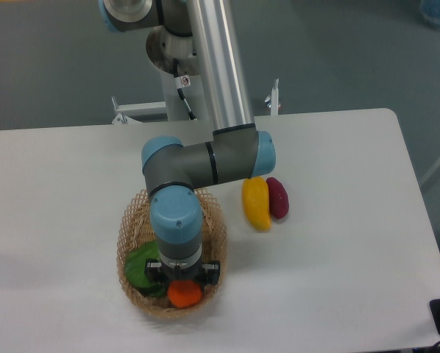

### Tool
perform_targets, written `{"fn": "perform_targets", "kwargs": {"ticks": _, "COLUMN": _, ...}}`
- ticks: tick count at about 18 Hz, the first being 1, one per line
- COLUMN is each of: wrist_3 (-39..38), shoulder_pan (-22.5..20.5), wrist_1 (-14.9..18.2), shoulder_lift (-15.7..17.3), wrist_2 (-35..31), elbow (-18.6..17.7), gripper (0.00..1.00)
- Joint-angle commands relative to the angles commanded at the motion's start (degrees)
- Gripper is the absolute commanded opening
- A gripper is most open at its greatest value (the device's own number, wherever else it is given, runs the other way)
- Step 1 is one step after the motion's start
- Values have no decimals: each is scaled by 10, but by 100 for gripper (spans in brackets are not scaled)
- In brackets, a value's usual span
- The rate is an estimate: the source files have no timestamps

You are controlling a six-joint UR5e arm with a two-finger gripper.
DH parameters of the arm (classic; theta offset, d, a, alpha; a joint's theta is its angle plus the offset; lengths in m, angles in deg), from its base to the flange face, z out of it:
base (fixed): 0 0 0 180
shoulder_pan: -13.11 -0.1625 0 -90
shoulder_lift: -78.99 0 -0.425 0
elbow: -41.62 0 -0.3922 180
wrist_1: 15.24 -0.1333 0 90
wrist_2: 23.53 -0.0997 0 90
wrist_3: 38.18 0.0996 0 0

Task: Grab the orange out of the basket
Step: 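Lift the orange out of the basket and carry it beside the vegetables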

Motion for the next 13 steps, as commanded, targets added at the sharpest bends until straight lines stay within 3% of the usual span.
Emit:
{"fn": "perform_targets", "kwargs": {"ticks": 2, "wrist_3": 4, "shoulder_pan": -11, "wrist_1": 9, "shoulder_lift": 14, "wrist_2": 3, "elbow": -3, "gripper": 59}}
{"fn": "perform_targets", "kwargs": {"ticks": 4, "wrist_3": 10, "shoulder_pan": -25, "wrist_1": 38, "shoulder_lift": 28, "wrist_2": 4, "elbow": -5, "gripper": 59}}
{"fn": "perform_targets", "kwargs": {"ticks": 9, "wrist_3": 117, "shoulder_pan": -78, "wrist_1": 56, "shoulder_lift": 68, "wrist_2": 0, "elbow": -14, "gripper": 59}}
{"fn": "perform_targets", "kwargs": {"ticks": 13, "wrist_3": 226, "shoulder_pan": -123, "wrist_1": 56, "shoulder_lift": 81, "wrist_2": -2, "elbow": -13, "gripper": 59}}
